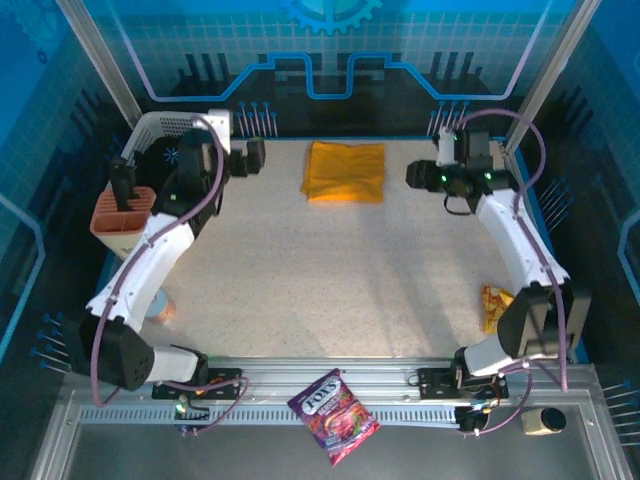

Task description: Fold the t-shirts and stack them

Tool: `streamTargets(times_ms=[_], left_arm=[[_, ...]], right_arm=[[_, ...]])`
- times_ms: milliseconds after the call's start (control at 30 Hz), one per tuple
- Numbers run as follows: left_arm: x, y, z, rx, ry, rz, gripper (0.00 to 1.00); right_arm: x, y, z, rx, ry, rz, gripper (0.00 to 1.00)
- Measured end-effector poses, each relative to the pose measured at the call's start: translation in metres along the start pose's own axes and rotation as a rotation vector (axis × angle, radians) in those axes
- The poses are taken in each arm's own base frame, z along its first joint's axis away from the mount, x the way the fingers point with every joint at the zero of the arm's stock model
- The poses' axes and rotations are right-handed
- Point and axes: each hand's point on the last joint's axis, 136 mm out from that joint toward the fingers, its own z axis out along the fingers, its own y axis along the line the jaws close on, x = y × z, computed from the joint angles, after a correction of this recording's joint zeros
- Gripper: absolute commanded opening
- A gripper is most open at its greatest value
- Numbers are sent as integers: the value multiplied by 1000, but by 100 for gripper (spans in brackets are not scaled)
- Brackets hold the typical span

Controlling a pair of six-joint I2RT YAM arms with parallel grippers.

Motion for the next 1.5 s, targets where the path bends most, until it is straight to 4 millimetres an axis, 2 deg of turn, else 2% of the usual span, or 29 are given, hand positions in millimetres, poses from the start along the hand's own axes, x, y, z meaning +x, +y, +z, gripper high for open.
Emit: streamTargets(times_ms=[133, 267, 367, 467, 567, 667, 800, 967, 1000, 1033, 1100, 1167, 1500], left_arm=[[67, 19, -14, -47, 45, -19, 99], [107, 38, -31, -111, -2, -40, 99], [138, 48, -39, -133, -45, -20, 99], [182, 56, -36, -155, -23, 23, 99], [219, 61, -27, -171, 33, 61, 99], [241, 63, -14, -174, 55, 88, 99], [249, 59, 4, -134, 40, 111, 99], [256, 86, 16, -147, 36, 34, 99], [254, 88, 18, -142, 40, 25, 99], [250, 88, 23, -125, 48, 15, 99], [236, 84, 32, -87, 28, -5, 99], [224, 81, 37, -59, 5, -14, 99], [231, 74, 37, -10, 38, -36, 99]], right_arm=[[41, -28, -8, 49, -19, 17, 64], [76, -40, -9, 63, -90, -28, 64], [110, -48, -1, 62, -151, -76, 71], [146, -58, 13, 63, -208, -122, 74], [173, -69, 27, 80, -232, -152, 74], [177, -73, 38, 84, -280, -181, 74], [159, -74, 46, 90, -392, -234, 74], [162, -82, 67, 104, -378, -245, 75], [154, -81, 69, 104, -379, -247, 94], [140, -80, 72, 107, -384, -250, 100], [109, -74, 72, 111, -434, -275, 100], [92, -70, 69, 110, -472, -288, 100], [103, -75, 74, 125, -420, -285, 100]])
